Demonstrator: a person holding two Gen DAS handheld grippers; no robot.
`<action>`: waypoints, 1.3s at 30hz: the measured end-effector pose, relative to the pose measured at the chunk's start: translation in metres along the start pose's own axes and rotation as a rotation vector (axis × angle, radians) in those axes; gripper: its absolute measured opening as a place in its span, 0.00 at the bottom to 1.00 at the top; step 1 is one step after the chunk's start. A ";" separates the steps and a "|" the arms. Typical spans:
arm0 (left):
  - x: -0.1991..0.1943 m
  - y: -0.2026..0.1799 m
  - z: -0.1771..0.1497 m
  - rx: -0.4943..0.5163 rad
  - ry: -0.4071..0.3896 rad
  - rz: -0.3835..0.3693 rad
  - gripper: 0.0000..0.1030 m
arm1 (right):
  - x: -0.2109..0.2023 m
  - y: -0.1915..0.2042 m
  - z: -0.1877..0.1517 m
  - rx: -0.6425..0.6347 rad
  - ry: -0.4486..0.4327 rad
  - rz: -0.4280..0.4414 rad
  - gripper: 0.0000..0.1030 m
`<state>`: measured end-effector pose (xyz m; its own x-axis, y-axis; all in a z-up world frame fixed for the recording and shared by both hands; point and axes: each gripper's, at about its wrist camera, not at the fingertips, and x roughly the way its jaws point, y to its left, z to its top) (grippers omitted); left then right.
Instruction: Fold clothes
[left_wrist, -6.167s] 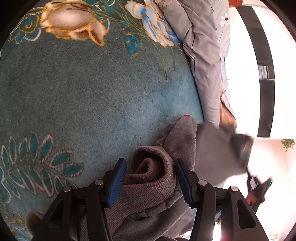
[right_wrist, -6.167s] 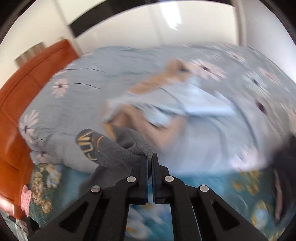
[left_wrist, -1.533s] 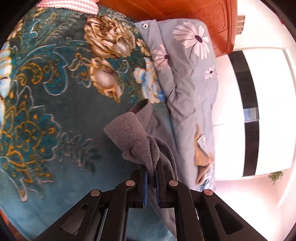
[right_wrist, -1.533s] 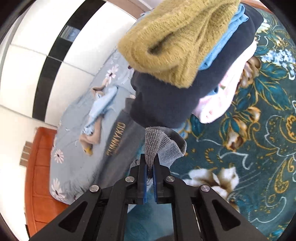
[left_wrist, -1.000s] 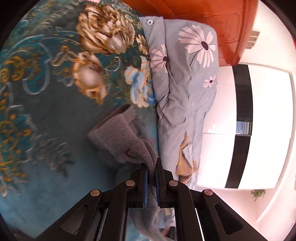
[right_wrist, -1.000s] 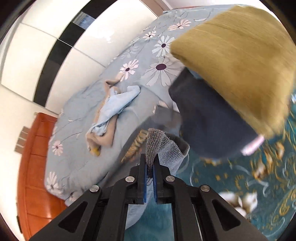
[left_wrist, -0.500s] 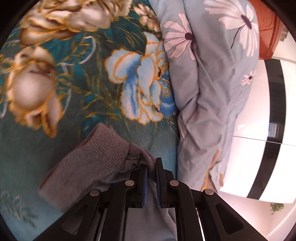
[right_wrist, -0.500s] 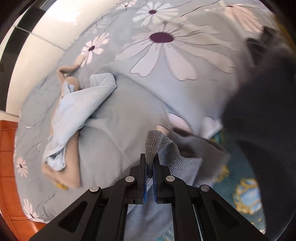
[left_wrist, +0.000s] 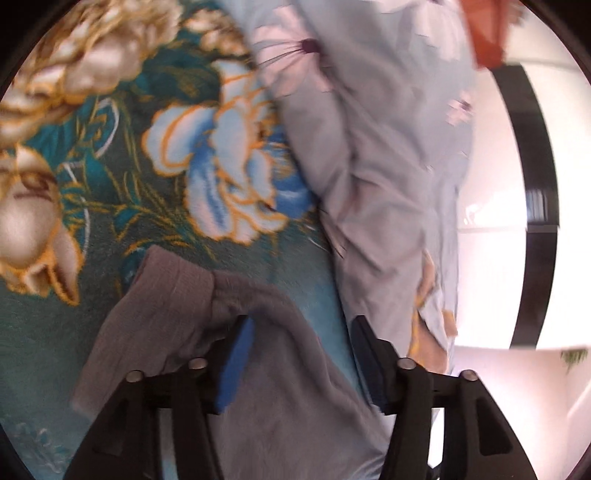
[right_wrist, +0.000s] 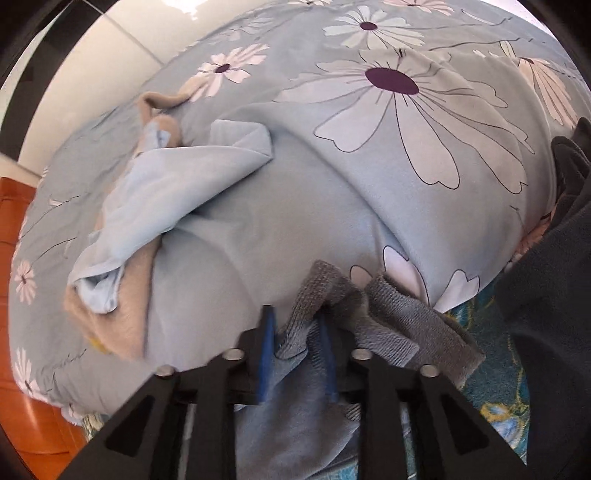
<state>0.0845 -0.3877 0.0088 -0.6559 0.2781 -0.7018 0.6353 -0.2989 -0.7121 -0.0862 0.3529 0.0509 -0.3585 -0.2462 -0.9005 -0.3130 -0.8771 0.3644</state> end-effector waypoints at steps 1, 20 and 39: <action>-0.011 -0.003 -0.005 0.029 -0.006 -0.002 0.62 | -0.007 -0.001 -0.004 -0.009 -0.012 0.015 0.43; -0.023 0.111 -0.083 -0.181 -0.121 0.047 0.71 | -0.022 -0.067 -0.118 0.101 -0.031 0.063 0.45; -0.008 0.120 -0.096 -0.201 -0.233 -0.015 0.67 | 0.015 -0.054 -0.070 0.194 -0.120 0.167 0.31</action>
<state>0.2053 -0.3385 -0.0732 -0.7271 0.0577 -0.6841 0.6773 -0.1029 -0.7285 -0.0128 0.3675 0.0014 -0.5174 -0.3197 -0.7938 -0.3993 -0.7302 0.5544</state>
